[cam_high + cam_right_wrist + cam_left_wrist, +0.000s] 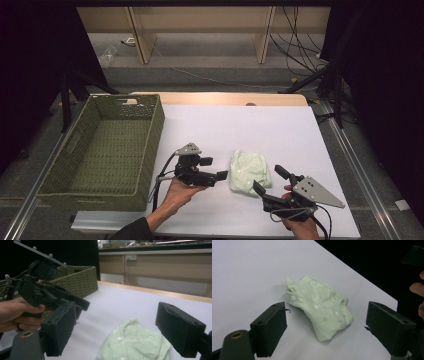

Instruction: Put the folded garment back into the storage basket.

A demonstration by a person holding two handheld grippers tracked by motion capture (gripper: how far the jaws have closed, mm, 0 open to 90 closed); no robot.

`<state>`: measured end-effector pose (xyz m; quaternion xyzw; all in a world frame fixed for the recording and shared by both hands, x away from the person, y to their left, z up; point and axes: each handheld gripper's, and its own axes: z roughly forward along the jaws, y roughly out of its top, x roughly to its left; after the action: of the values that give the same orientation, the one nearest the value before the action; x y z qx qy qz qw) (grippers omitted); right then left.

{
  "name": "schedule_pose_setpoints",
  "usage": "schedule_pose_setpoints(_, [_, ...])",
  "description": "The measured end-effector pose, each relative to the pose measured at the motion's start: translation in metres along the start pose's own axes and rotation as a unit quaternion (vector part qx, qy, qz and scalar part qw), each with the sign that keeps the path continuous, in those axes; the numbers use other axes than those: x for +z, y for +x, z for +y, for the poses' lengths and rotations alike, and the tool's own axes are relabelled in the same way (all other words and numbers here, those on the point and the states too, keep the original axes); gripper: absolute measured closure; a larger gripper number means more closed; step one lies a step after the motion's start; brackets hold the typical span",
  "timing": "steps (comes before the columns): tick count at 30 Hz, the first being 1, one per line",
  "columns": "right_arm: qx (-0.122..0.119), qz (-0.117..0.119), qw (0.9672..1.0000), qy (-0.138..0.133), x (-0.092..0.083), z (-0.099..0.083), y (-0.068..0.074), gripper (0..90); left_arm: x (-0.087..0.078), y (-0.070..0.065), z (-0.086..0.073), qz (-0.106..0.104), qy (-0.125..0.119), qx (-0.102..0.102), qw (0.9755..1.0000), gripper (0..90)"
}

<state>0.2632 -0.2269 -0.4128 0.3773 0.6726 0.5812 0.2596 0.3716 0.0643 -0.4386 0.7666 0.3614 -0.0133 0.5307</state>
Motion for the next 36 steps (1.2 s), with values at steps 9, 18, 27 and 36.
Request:
schedule_pose_setpoints(9, [0.001, 0.0, 1.0, 0.001, 0.0, 0.0, -0.001, 17.6, 0.009, 0.004, 0.003, 0.011, 0.015, -0.005, 0.9998, 16.2])
schedule_pose_setpoints(18, [0.002, -0.001, 1.0, 0.0, 0.0, 0.0, -0.002, 17.6, 0.022, 0.003, 0.005, 0.019, 0.034, -0.005, 0.9992, 16.4])
schedule_pose_setpoints(27, [0.002, -0.001, 1.0, -0.001, 0.0, 0.0, -0.002, 17.6, 0.037, 0.004, 0.006, 0.021, 0.061, -0.008, 0.9979, 16.6])
schedule_pose_setpoints(36, [0.002, -0.002, 1.0, -0.001, -0.001, 0.001, -0.002, 17.8, 0.051, 0.004, 0.01, 0.026, 0.078, -0.011, 0.9965, 17.4])
